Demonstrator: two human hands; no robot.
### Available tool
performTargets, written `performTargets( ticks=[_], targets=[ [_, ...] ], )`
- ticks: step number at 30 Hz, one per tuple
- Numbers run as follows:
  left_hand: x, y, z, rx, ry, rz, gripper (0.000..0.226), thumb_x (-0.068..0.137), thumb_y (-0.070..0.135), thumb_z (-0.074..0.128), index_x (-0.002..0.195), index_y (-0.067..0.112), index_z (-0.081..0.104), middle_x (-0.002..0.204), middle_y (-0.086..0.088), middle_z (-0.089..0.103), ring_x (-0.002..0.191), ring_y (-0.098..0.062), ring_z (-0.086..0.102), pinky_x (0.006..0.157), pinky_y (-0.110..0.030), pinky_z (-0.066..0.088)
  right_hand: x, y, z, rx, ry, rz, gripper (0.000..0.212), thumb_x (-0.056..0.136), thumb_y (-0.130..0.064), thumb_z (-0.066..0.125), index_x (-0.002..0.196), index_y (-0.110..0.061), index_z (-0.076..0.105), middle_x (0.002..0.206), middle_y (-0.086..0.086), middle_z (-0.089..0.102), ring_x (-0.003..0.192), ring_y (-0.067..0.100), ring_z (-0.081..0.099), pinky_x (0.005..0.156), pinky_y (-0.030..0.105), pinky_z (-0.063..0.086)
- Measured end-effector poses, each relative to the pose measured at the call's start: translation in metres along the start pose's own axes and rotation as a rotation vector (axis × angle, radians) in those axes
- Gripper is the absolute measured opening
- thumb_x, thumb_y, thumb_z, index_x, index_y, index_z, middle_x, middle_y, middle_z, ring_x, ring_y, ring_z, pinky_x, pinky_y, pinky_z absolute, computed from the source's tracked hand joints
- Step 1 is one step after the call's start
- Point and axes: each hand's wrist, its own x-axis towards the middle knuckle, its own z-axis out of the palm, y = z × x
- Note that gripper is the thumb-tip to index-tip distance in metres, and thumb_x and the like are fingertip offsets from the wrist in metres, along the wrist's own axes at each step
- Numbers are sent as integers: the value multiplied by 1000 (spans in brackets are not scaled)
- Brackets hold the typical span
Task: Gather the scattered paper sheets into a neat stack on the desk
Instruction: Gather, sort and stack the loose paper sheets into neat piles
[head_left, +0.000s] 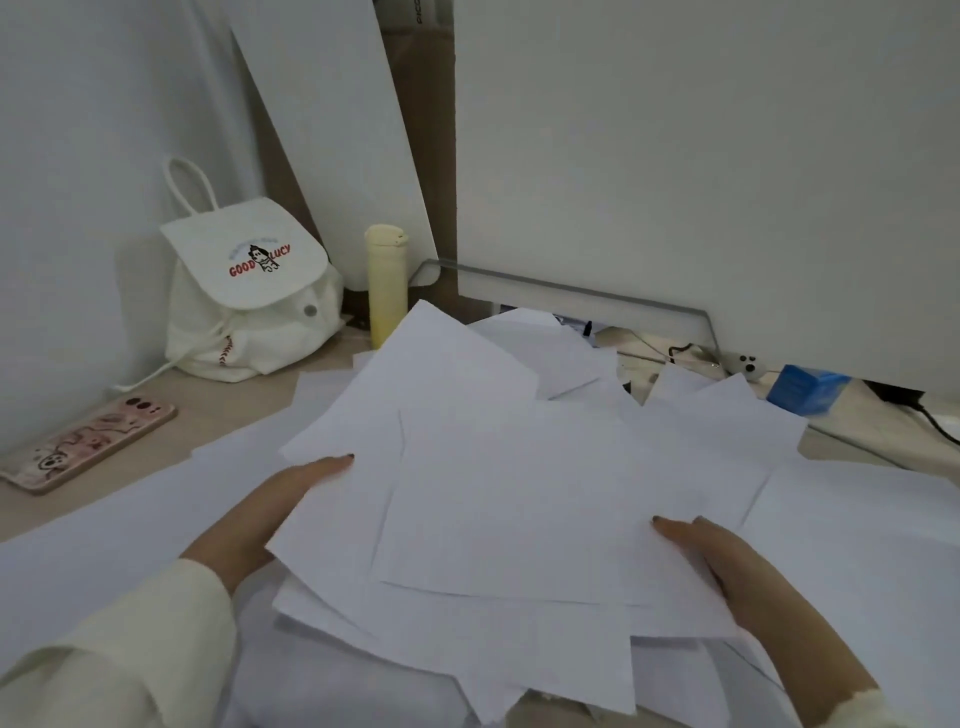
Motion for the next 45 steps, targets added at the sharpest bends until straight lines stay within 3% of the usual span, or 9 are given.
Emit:
performTargets(
  ticks=[5,11,16,23,27,30,35,41,45],
  targets=[
    [7,-11,16,163,4,-18,29,87,5,61,114,-4,60,60,0,72,61,-22,67,48,-23,51,2,-1,12,-194,130,-85,24,87,-13,62,109,-10,53,106,8,58,87,26,56,82,36,42],
    [-2,-21,40,233,-210,-71,31,81,6,69,111,8,63,99,-8,74,94,-25,68,79,-35,55,-10,16,11,44,-54,-63,48,88,-5,58,131,-20,44,114,12,67,98,33,66,83,45,53],
    [-14,-20,52,175,-30,61,34,84,-1,63,117,-3,58,98,-8,66,81,-21,62,67,-23,50,-14,20,11,267,-68,-51,41,88,-8,57,127,-16,50,107,2,66,89,18,63,71,30,47],
    [-42,-19,50,-174,4,87,23,85,15,64,107,10,67,100,-14,71,92,-33,65,70,-37,52,-27,25,6,230,108,-243,41,89,-35,56,119,-8,62,98,-2,66,100,17,60,101,38,42],
    [-47,-25,64,-210,-4,111,19,84,10,64,103,12,67,90,-5,74,87,-25,67,68,-33,53,-35,13,27,207,-117,-282,80,43,-79,69,109,-34,64,105,-11,72,100,10,67,84,27,52],
    [-53,-41,74,-173,-51,92,25,83,7,64,108,9,66,104,-9,73,96,-25,67,80,-34,52,-43,-6,47,322,-269,-279,28,76,-56,52,97,-43,64,96,-17,74,89,4,70,65,19,55],
    [-55,-58,60,-45,-224,-54,82,41,29,93,114,7,63,107,-12,72,97,-29,69,75,-34,58,-24,8,45,194,-142,-126,29,88,-18,60,112,-4,60,96,10,72,87,27,69,66,30,55],
    [-40,-36,28,-348,-262,-89,52,85,42,59,121,6,61,119,-19,64,110,-36,55,93,-49,43,-11,26,26,128,-3,7,10,85,6,51,89,1,59,82,16,62,74,32,59,60,33,50],
    [-20,-27,23,-265,-164,-83,46,94,38,43,121,3,58,104,-16,70,95,-32,66,76,-39,47,-9,15,5,120,-48,10,12,81,8,52,80,-1,60,74,16,63,66,29,59,55,28,50]
  ],
)
